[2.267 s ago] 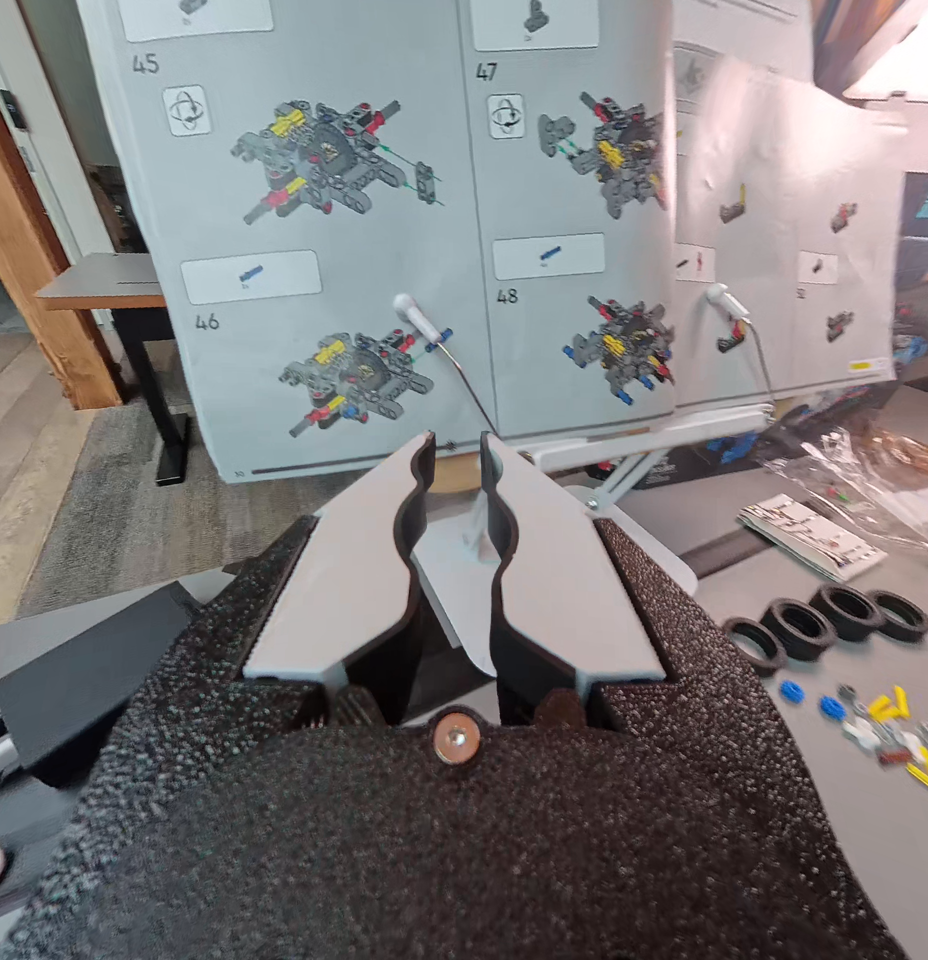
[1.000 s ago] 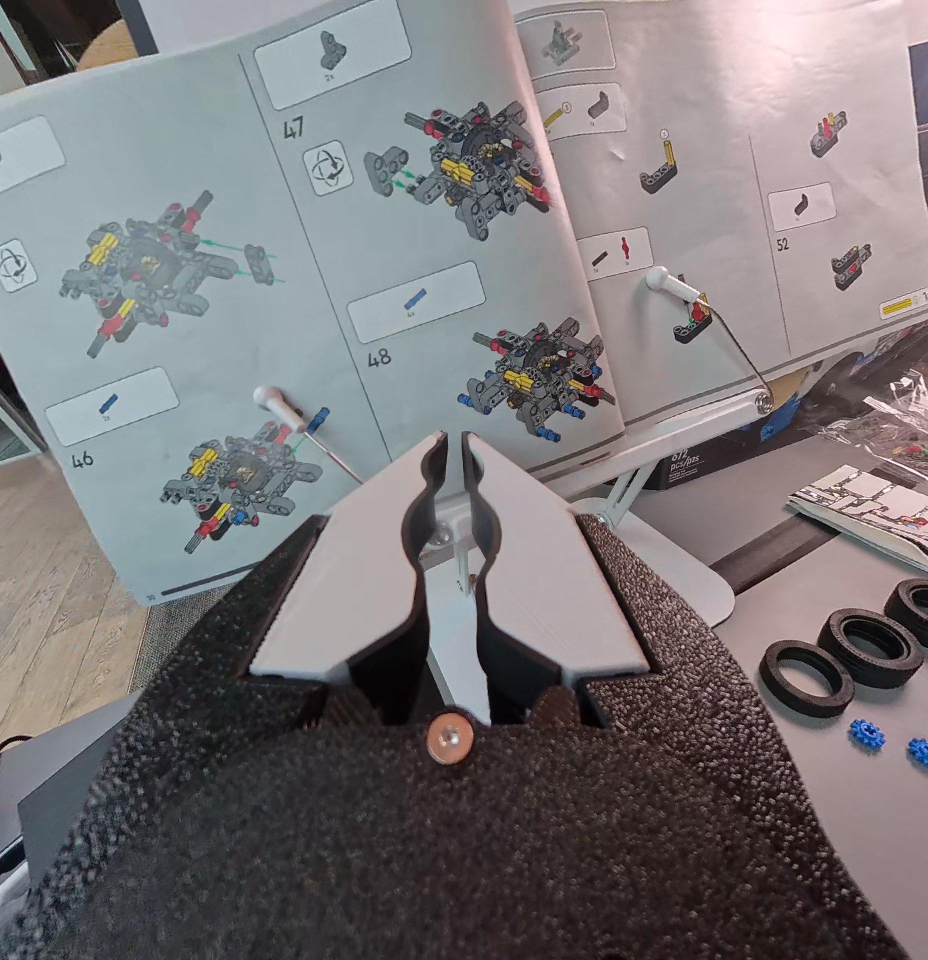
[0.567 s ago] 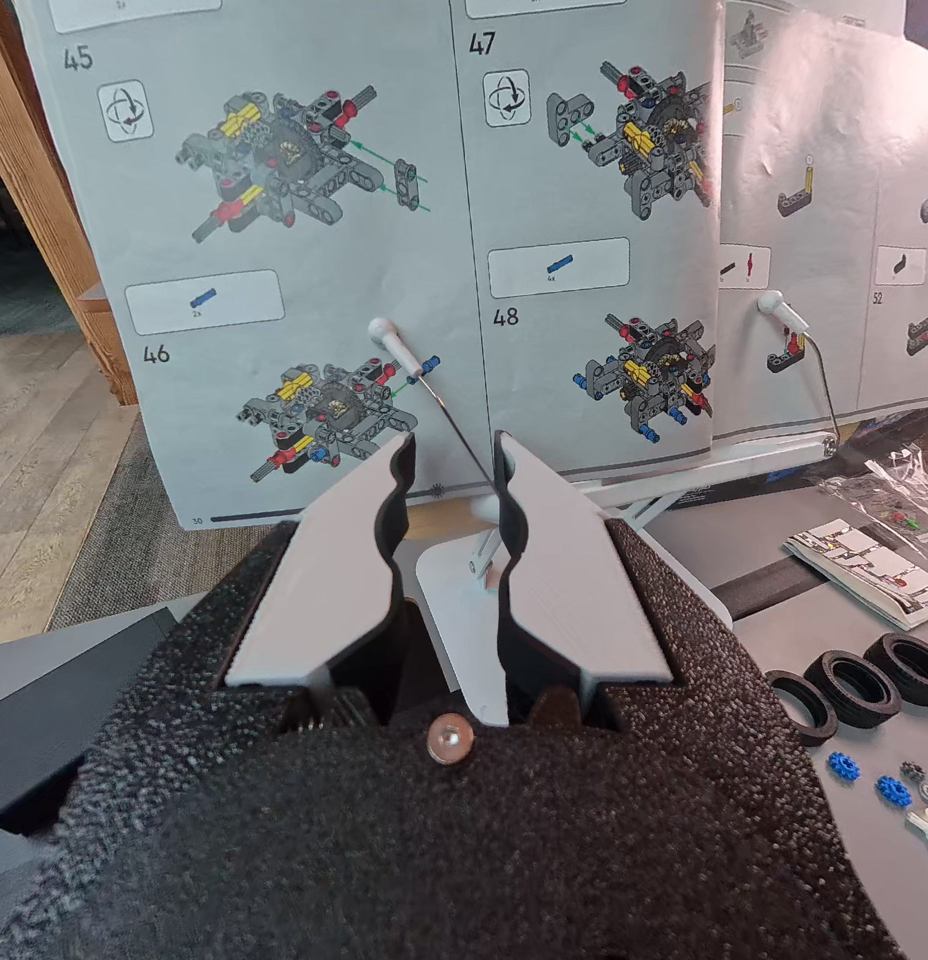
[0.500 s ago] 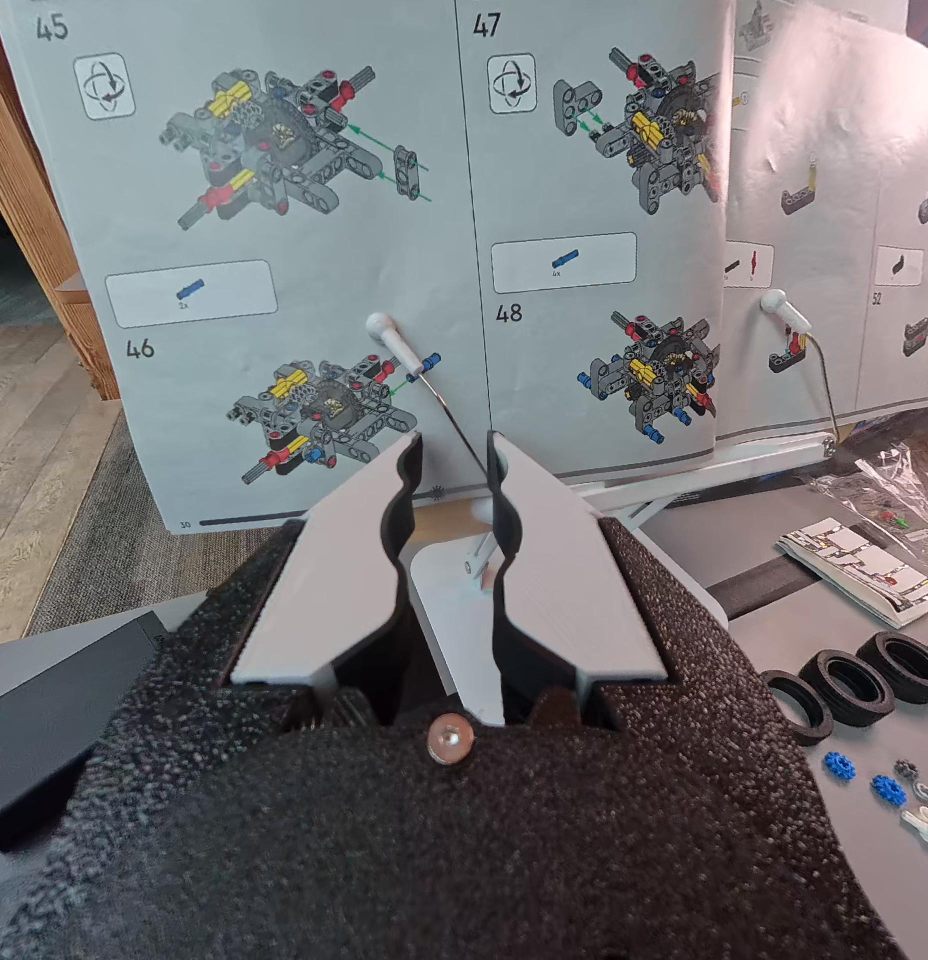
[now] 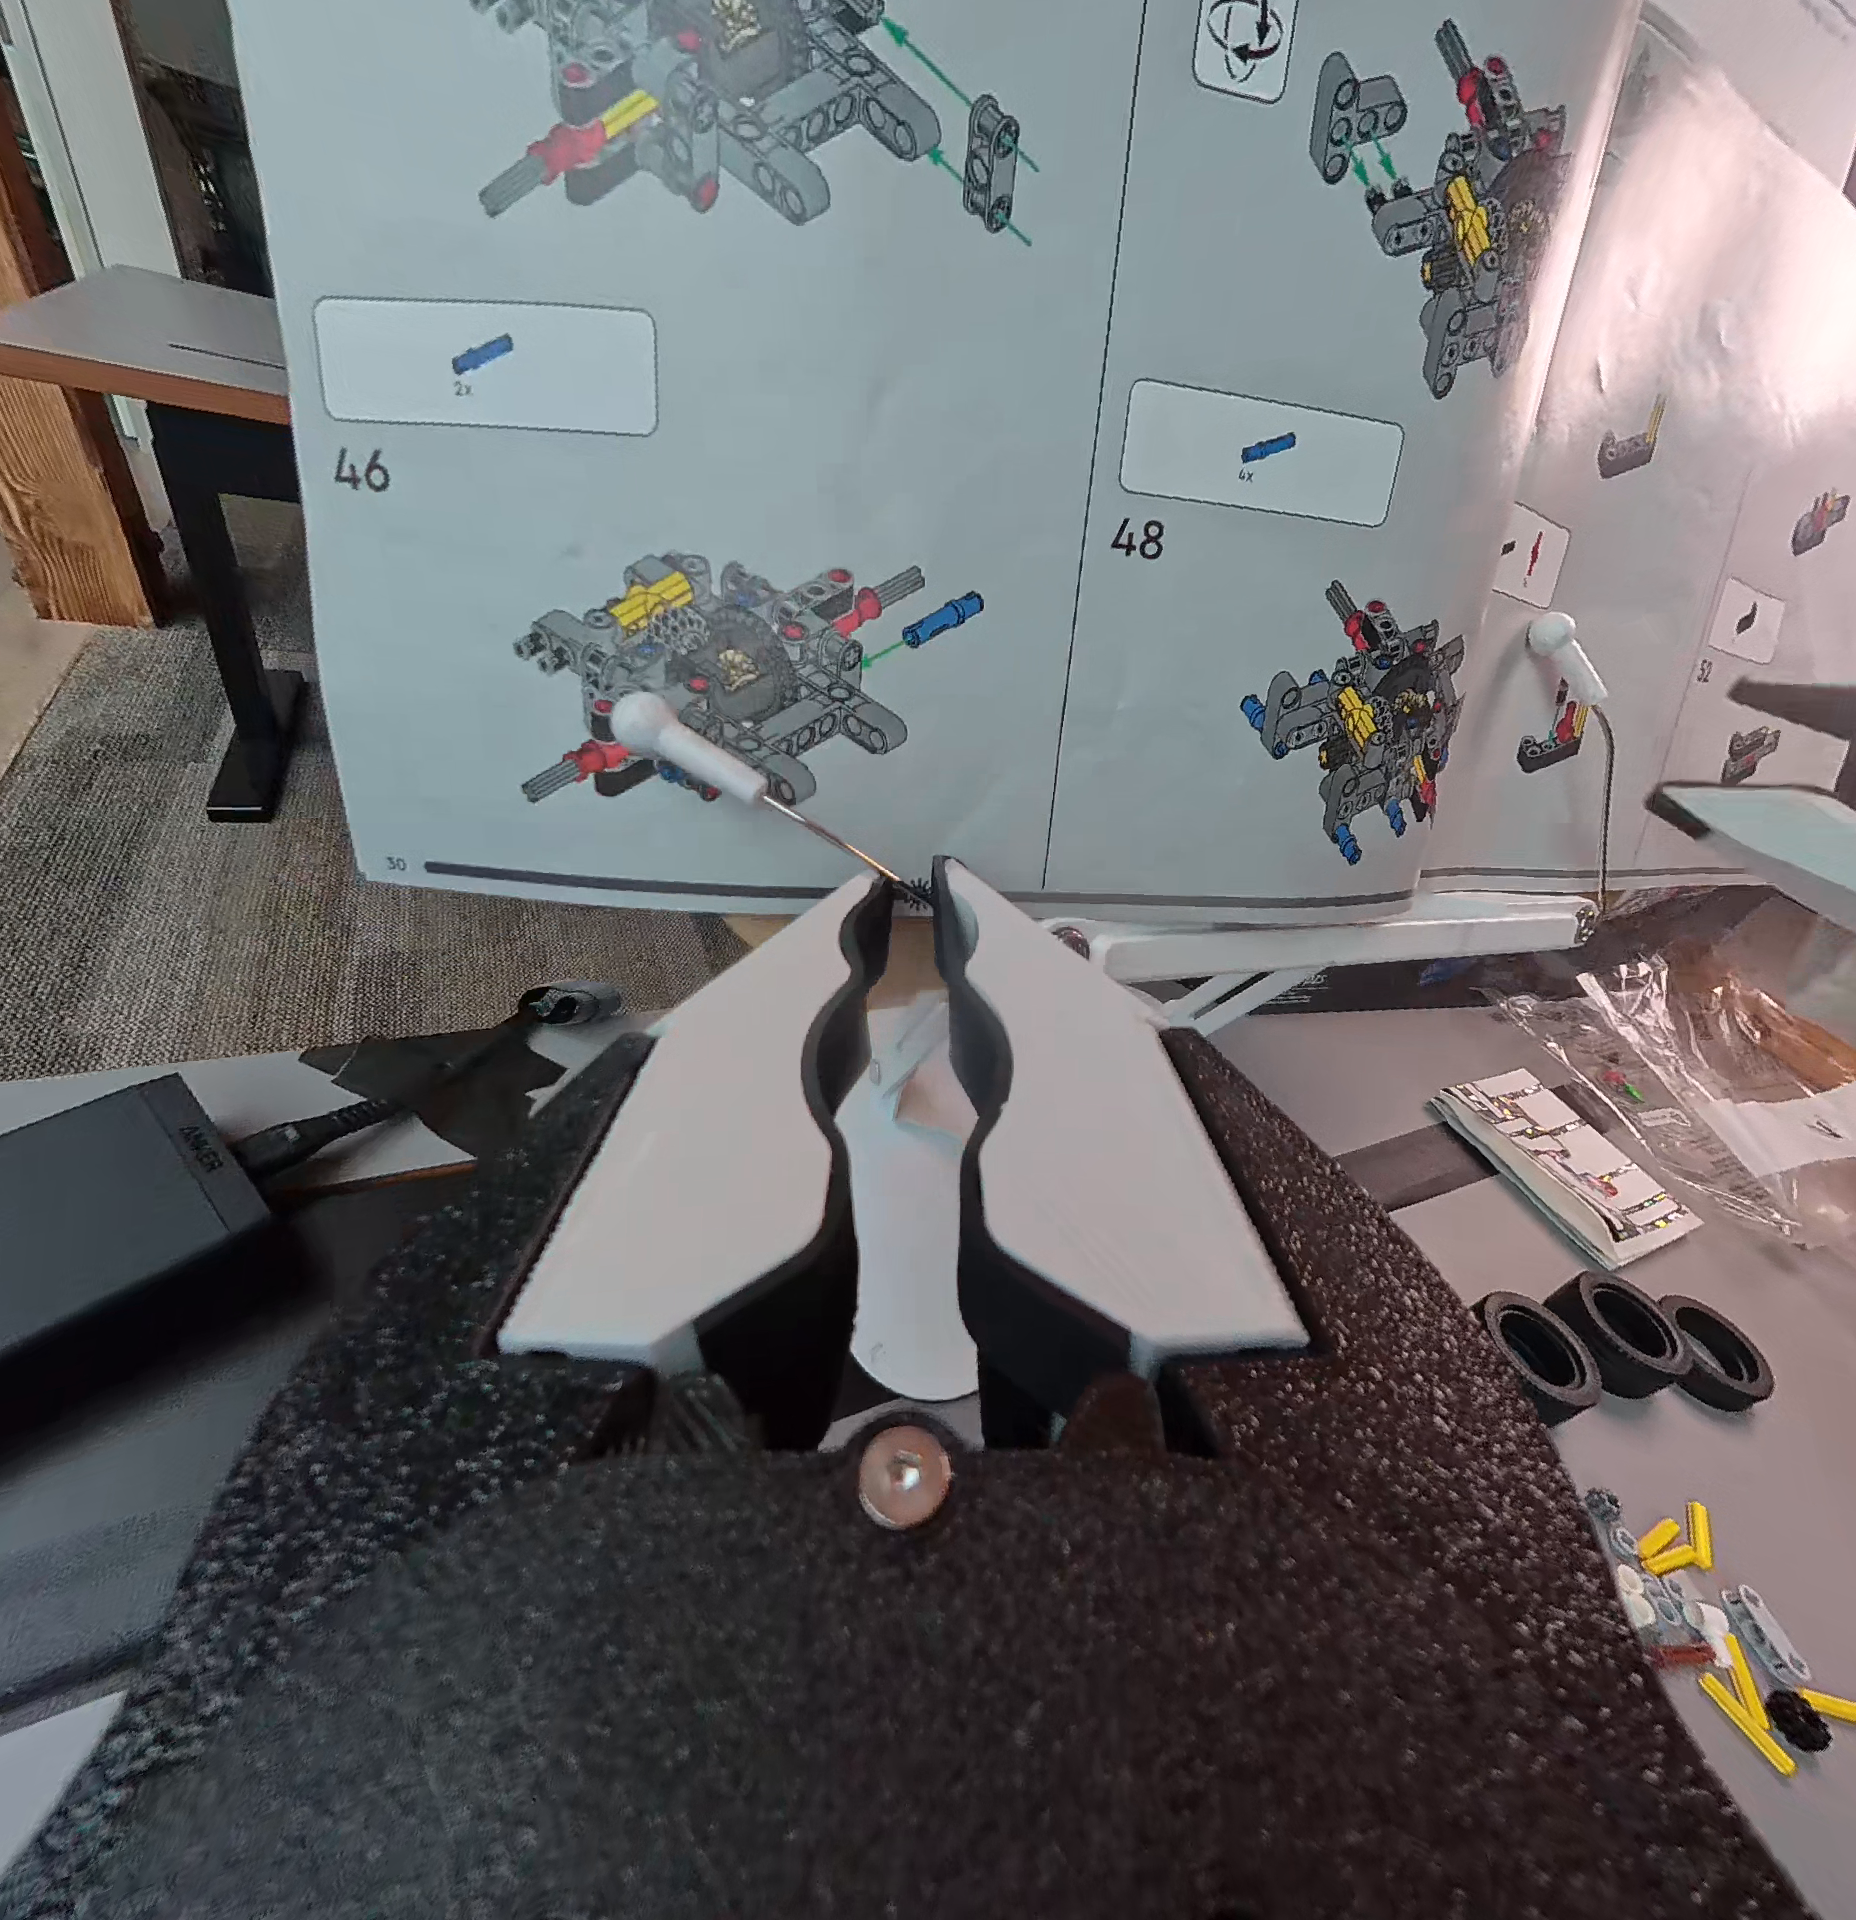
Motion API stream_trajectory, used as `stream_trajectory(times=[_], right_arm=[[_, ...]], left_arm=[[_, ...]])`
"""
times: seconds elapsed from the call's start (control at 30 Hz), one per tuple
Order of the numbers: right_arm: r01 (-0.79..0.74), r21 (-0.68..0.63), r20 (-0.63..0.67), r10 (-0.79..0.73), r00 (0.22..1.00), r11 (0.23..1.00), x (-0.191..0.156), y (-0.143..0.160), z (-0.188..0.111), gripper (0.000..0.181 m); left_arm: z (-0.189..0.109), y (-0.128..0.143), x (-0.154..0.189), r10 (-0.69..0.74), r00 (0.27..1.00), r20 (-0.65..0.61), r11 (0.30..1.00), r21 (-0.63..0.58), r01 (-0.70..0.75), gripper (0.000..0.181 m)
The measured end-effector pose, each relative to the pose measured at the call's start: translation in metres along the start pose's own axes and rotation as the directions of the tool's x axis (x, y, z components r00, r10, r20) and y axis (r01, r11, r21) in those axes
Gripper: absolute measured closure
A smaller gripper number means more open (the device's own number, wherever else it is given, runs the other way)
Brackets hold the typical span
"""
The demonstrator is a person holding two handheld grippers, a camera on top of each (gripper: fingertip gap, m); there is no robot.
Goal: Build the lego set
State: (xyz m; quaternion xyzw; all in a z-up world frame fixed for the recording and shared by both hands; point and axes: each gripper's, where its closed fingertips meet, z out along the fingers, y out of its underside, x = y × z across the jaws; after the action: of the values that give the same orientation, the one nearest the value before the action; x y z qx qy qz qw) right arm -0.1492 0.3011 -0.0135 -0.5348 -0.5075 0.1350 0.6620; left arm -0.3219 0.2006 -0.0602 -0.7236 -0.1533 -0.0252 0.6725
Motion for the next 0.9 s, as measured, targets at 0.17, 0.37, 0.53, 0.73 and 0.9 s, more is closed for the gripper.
stream_trajectory(times=[0.17,0.37,0.53,0.73,0.9], right_arm=[[0.125,-0.029,-0.025,-0.126,0.992,0.992,-0.001,0.004,0.029,0.180],[-0.245,-0.037,-0.105,0.240,0.965,0.969,0.041,0.038,0.004,0.176],[-0.574,-0.027,-0.039,0.573,0.819,0.818,0.037,0.075,-0.014,0.173],[-0.857,-0.061,0.137,0.855,0.501,0.512,0.022,0.092,-0.026,0.162],[-0.847,-0.005,0.106,0.842,0.528,0.532,0.029,0.091,-0.048,0.156]], left_arm=[[-0.003,0.004,-0.002,0.035,0.999,-0.015,0.999,-0.030,-0.036,0.173],[0.000,0.003,-0.002,0.039,0.999,-0.025,0.999,-0.037,-0.040,0.173],[0.000,0.003,-0.002,0.018,0.999,-0.029,0.999,-0.028,-0.019,0.173],[-0.002,0.005,-0.002,0.011,0.999,-0.033,0.999,-0.038,-0.012,0.173],[-0.002,0.004,-0.002,0.020,0.999,-0.037,0.999,-0.038,-0.022,0.173]])
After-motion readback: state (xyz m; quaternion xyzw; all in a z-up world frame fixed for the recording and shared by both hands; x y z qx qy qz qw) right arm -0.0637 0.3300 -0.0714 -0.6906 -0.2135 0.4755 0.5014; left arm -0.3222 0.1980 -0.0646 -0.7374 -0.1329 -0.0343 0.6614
